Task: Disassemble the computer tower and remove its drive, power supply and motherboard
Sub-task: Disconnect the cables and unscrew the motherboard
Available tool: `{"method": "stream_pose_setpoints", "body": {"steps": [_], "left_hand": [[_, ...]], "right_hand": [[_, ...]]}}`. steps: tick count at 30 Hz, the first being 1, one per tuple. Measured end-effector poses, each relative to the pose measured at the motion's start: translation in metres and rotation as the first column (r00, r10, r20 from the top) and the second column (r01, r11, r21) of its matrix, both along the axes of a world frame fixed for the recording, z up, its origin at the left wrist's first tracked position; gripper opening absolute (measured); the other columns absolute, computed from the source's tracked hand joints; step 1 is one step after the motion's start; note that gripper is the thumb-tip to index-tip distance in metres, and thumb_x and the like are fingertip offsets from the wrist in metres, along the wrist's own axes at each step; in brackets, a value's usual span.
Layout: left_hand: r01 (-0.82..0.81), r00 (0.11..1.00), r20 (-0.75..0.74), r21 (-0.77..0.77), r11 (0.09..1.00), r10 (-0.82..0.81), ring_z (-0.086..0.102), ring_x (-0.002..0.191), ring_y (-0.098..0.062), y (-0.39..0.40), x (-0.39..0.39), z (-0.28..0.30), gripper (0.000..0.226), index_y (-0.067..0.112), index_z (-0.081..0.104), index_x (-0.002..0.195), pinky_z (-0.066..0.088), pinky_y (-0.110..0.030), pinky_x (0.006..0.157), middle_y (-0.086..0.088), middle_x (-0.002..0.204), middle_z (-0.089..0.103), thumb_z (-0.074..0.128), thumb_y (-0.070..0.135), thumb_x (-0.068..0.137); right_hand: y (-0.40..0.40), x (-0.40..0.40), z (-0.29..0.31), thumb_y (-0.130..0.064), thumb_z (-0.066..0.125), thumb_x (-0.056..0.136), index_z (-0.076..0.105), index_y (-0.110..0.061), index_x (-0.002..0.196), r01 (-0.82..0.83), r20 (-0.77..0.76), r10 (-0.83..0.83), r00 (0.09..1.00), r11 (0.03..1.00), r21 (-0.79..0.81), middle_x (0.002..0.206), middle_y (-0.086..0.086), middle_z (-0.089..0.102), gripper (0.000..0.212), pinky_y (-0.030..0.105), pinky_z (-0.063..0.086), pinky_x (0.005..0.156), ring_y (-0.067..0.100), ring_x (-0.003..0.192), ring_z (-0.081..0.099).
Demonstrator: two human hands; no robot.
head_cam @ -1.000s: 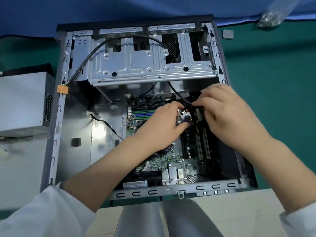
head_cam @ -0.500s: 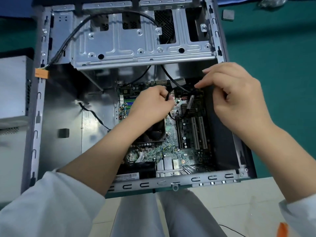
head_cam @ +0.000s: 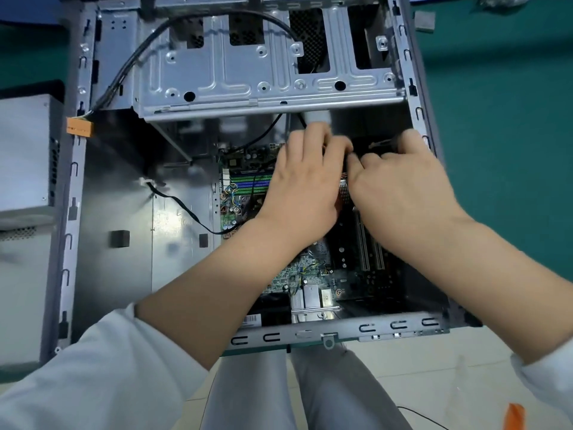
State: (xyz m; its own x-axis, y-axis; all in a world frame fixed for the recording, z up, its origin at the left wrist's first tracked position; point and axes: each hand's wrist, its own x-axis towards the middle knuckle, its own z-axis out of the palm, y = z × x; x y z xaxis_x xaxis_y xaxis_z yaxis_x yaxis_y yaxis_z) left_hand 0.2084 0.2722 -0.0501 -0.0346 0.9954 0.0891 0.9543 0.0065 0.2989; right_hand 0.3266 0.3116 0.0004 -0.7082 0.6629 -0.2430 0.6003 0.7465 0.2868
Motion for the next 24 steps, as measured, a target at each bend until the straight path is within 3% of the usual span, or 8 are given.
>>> {"method": "stream_pose_setpoints", "body": {"steps": [4,8,10,12,15,18,22,24], "left_hand": [[0.041,0.992,-0.113,-0.085,0.996,-0.051,0.035,0.112,-0.029,0.001,-0.002,0.001,0.050,0.012,0.053,0.116,0.022,-0.030,0.091,-0.008,0.119,0.041,0.056,0.004,0.066],[0.137,0.980,-0.135,-0.061,0.989,-0.144,0.040,0.114,-0.033,0.002,-0.005,0.005,0.044,0.004,0.059,0.107,0.019,-0.036,0.106,-0.012,0.113,0.049,0.055,-0.001,0.063],[0.246,0.967,-0.044,-0.061,0.967,-0.249,0.044,0.115,-0.031,0.006,-0.008,0.005,0.045,0.001,0.057,0.113,0.007,-0.034,0.115,-0.013,0.113,0.052,0.058,-0.003,0.068],[0.327,0.945,0.008,-0.076,0.942,-0.327,0.046,0.118,-0.027,0.010,-0.012,0.005,0.057,0.001,0.046,0.130,-0.001,-0.026,0.116,-0.012,0.117,0.053,0.060,-0.001,0.076],[0.408,0.910,-0.020,-0.131,0.903,-0.414,0.045,0.121,-0.025,0.012,-0.008,0.001,0.053,0.006,0.045,0.135,-0.002,-0.024,0.115,-0.010,0.121,0.054,0.056,0.003,0.083],[0.505,0.822,-0.152,-0.248,0.827,-0.548,0.048,0.118,-0.024,0.013,0.003,0.000,0.039,0.013,0.057,0.123,0.006,-0.028,0.115,-0.005,0.120,0.056,0.047,0.007,0.086],[0.373,0.908,-0.119,-0.206,0.905,-0.401,0.051,0.101,-0.027,0.018,0.018,-0.001,0.017,0.009,0.058,0.099,0.034,-0.034,0.094,-0.006,0.102,0.057,0.044,0.011,0.089],[0.289,0.931,-0.173,-0.186,0.939,-0.321,0.047,0.105,-0.026,0.025,0.029,-0.006,0.021,0.011,0.058,0.105,0.032,-0.035,0.088,-0.005,0.107,0.053,0.050,0.011,0.085]], "right_hand": [[0.004,-0.017,0.002,0.000,0.018,0.062,0.031,-0.013,0.074,0.058,0.035,-0.054,0.998,0.992,-0.115,0.065,-0.001,0.031,0.022,0.034,0.023,0.077,0.015,0.052,0.025],[0.016,-0.012,0.001,-0.004,0.044,0.080,0.031,-0.016,0.067,-0.015,0.005,0.015,1.000,0.994,-0.109,0.071,-0.002,0.043,0.022,0.031,0.024,0.070,0.021,0.067,0.035],[0.020,0.001,-0.001,-0.007,0.048,0.081,0.055,-0.009,0.075,-0.079,-0.026,0.077,0.997,0.994,-0.071,0.080,0.003,0.056,0.010,0.034,0.029,0.085,0.024,0.081,0.044],[0.022,0.015,-0.002,-0.002,0.050,0.080,0.068,0.000,0.088,-0.056,-0.182,0.049,0.982,0.998,-0.033,0.087,0.014,0.062,0.019,0.043,0.017,0.112,0.035,0.106,0.052],[0.015,0.026,-0.006,0.007,0.049,0.080,0.066,0.005,0.104,0.050,-0.507,-0.101,0.856,0.992,-0.113,0.113,0.022,0.062,0.030,0.047,0.016,0.116,0.040,0.123,0.047],[0.008,0.029,-0.005,0.010,0.043,0.081,0.061,0.005,0.114,0.120,-0.694,-0.199,0.692,0.980,-0.161,0.126,0.024,0.052,0.039,0.034,0.023,0.111,0.040,0.128,0.039],[0.008,0.030,-0.002,-0.003,0.045,0.093,0.035,-0.003,0.141,0.283,-0.706,-0.504,0.497,0.864,-0.417,0.142,0.016,0.033,0.049,0.006,0.022,0.098,0.015,0.124,0.033],[0.010,0.028,-0.005,-0.013,0.044,0.096,0.019,-0.010,0.149,0.341,-0.635,-0.580,0.510,0.815,-0.469,0.145,0.012,0.033,0.059,0.019,0.030,0.095,0.017,0.119,0.035]]}}
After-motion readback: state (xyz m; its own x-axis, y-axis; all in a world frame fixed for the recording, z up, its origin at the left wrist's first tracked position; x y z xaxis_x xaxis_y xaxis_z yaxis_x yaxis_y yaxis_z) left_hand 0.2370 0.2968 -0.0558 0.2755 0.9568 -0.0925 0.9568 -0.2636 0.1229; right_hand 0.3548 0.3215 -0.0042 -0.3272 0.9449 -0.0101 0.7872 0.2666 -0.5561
